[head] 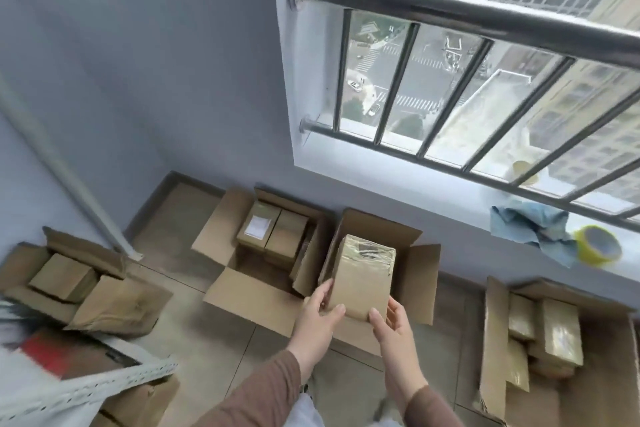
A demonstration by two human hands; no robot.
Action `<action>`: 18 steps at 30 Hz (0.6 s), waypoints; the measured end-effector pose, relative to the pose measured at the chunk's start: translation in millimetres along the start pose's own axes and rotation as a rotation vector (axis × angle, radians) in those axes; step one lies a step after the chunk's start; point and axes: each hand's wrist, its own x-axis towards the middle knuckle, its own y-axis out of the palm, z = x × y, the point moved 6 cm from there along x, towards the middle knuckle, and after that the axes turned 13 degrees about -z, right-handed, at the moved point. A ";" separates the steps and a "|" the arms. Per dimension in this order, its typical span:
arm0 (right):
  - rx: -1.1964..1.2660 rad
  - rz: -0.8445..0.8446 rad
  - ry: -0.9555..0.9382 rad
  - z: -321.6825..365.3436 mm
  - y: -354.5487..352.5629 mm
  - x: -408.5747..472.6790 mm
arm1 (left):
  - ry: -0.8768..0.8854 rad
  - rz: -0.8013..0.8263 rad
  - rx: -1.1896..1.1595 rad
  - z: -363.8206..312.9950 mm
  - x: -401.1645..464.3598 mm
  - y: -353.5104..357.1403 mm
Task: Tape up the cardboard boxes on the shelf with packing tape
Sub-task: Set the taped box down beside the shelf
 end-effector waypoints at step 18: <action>-0.119 -0.082 0.287 -160.2 43.8 320.7 | -0.505 -0.196 -0.349 167.1 256.4 182.4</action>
